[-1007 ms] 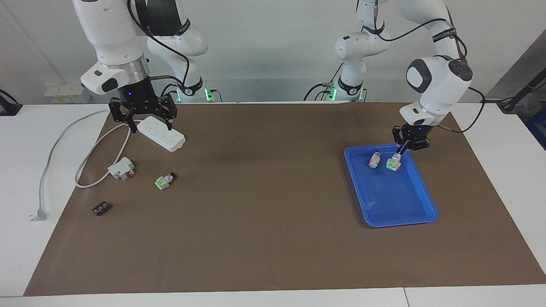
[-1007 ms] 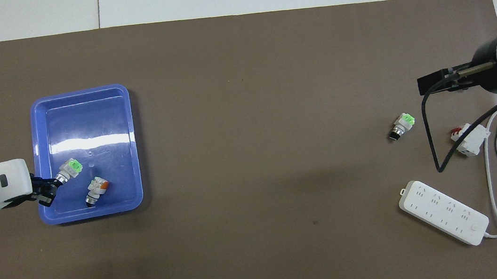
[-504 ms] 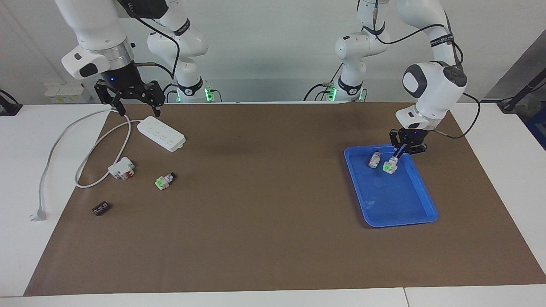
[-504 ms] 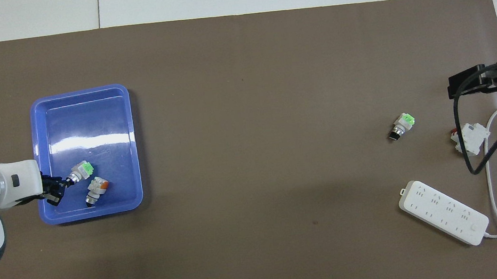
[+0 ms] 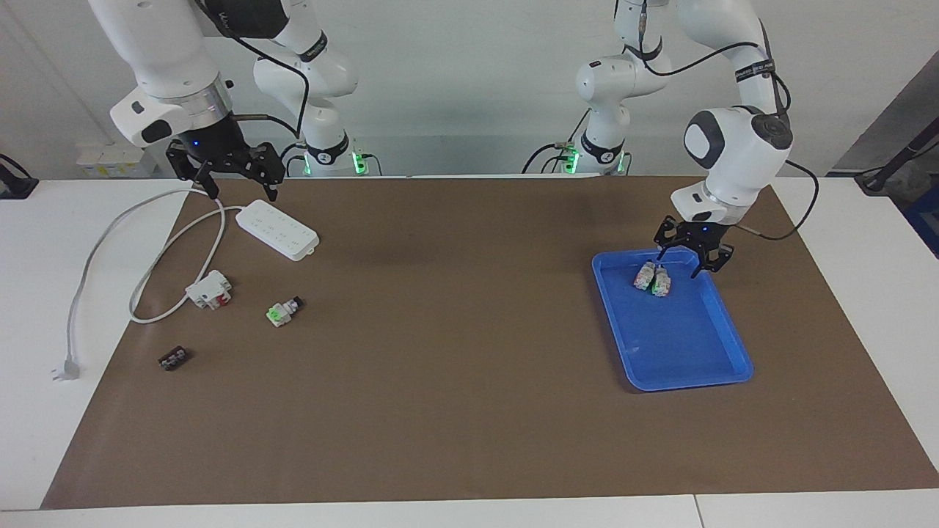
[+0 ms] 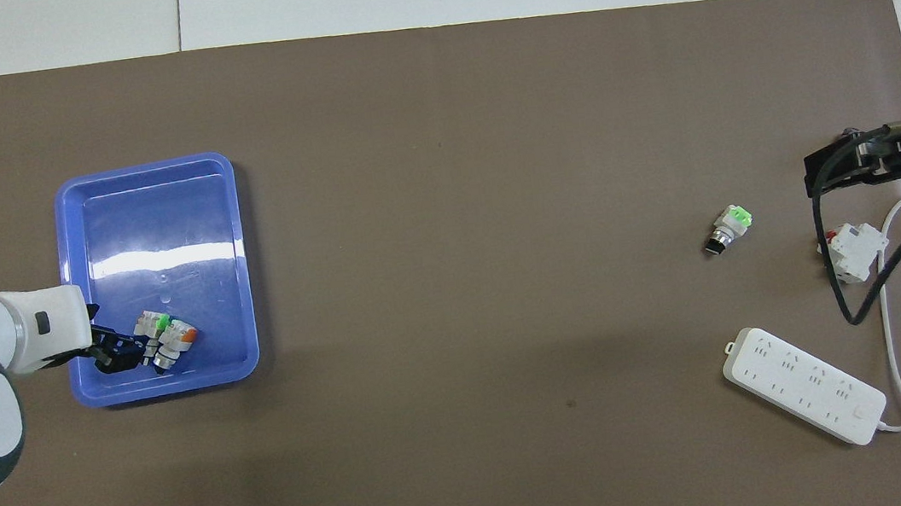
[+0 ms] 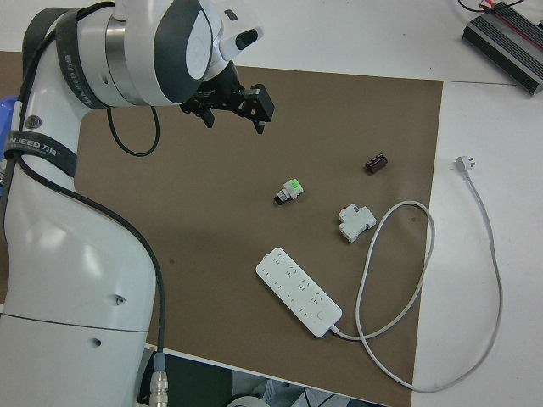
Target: Turn and place switch with both arms
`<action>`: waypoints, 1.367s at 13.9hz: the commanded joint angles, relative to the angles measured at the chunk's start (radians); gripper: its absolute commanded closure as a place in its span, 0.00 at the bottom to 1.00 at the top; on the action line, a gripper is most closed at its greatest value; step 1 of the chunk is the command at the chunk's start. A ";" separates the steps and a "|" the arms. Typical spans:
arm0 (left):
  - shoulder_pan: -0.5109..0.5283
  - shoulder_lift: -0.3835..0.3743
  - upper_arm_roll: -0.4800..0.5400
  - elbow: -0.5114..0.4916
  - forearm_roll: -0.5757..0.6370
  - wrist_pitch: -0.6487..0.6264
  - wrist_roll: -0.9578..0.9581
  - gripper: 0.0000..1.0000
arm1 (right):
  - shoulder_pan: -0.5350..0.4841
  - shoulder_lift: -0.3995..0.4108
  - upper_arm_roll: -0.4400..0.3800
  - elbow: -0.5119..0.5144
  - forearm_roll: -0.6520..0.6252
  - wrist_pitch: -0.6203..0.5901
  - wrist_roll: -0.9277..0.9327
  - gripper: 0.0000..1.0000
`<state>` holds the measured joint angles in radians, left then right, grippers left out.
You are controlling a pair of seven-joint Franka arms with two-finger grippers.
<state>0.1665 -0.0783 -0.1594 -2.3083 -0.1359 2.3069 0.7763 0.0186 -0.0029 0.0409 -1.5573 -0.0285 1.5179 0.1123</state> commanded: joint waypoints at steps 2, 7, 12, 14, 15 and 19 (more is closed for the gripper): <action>-0.083 -0.009 0.009 -0.010 0.013 0.020 -0.213 0.02 | -0.006 -0.031 0.010 -0.050 -0.002 0.002 0.035 0.00; -0.091 -0.008 0.011 0.007 0.013 0.009 -0.331 0.01 | -0.008 -0.038 0.010 -0.063 -0.001 0.010 0.089 0.00; -0.101 0.026 0.009 0.215 0.070 -0.229 -0.545 0.01 | -0.014 -0.029 0.010 -0.030 0.015 0.045 0.072 0.00; -0.101 0.008 0.011 0.256 0.073 -0.299 -0.545 0.01 | -0.014 -0.029 0.008 -0.030 0.015 0.041 0.072 0.00; -0.101 -0.007 0.012 0.268 0.073 -0.325 -0.545 0.01 | -0.014 -0.029 0.008 -0.032 0.015 0.041 0.072 0.00; -0.093 -0.066 0.012 0.383 0.133 -0.534 -0.548 0.01 | -0.022 -0.037 0.010 -0.047 0.015 0.038 0.072 0.00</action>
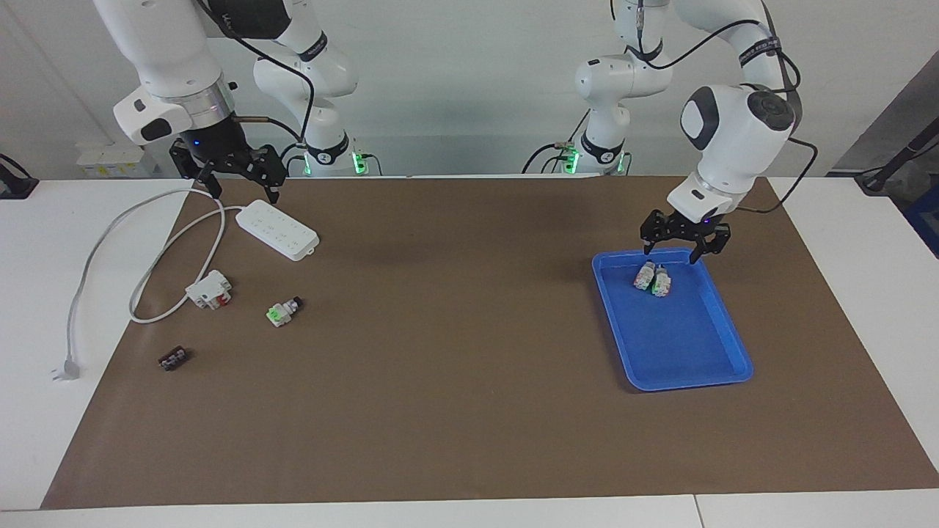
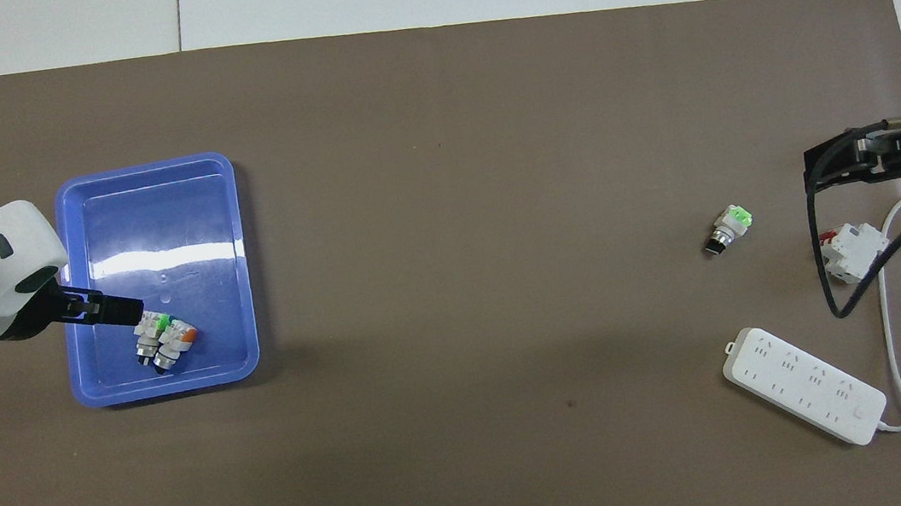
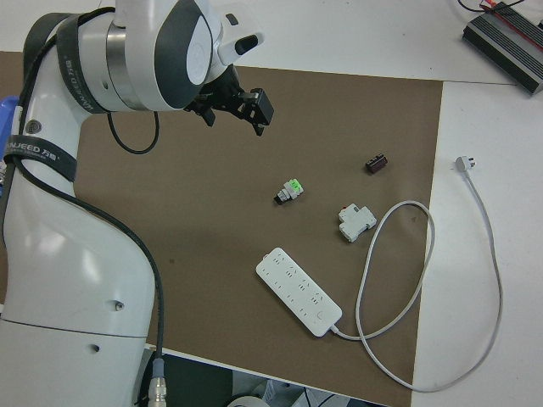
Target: Turn and place switch with both arms
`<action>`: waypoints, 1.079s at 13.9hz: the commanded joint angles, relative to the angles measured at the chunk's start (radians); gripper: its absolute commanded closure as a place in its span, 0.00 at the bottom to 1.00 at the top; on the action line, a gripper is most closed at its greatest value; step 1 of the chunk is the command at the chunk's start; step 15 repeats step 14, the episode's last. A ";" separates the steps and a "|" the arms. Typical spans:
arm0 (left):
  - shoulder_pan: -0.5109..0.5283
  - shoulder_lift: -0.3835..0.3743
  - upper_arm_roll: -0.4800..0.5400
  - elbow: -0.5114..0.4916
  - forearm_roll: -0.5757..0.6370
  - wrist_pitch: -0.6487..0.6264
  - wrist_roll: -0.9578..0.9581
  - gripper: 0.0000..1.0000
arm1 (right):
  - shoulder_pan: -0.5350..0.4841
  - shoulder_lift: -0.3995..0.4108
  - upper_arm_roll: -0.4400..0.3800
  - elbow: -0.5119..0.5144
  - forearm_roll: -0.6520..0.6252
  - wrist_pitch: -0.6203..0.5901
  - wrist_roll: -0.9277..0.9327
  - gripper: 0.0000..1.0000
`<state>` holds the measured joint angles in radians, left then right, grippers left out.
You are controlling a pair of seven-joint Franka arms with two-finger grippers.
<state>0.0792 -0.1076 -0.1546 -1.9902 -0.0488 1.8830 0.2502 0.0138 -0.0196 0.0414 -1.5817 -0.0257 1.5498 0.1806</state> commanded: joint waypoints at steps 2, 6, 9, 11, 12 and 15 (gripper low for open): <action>-0.001 -0.037 0.007 0.175 0.046 -0.247 -0.038 0.01 | -0.017 -0.020 0.009 -0.021 0.012 0.007 0.004 0.00; -0.012 -0.058 0.000 0.214 0.047 -0.283 -0.180 0.01 | -0.018 -0.020 0.009 -0.021 0.010 0.009 0.004 0.00; -0.013 -0.055 -0.005 0.273 0.047 -0.318 -0.180 0.01 | -0.017 -0.020 0.011 -0.021 0.010 0.007 0.004 0.00; -0.015 -0.052 -0.005 0.301 0.046 -0.335 -0.181 0.01 | -0.015 -0.020 0.011 -0.021 0.010 0.007 0.005 0.00; -0.015 -0.053 -0.005 0.304 0.040 -0.335 -0.183 0.01 | -0.015 -0.020 0.011 -0.021 0.010 0.007 0.013 0.00; -0.016 -0.057 -0.008 0.303 0.038 -0.338 -0.183 0.01 | -0.015 -0.020 0.011 -0.023 0.010 0.007 0.010 0.00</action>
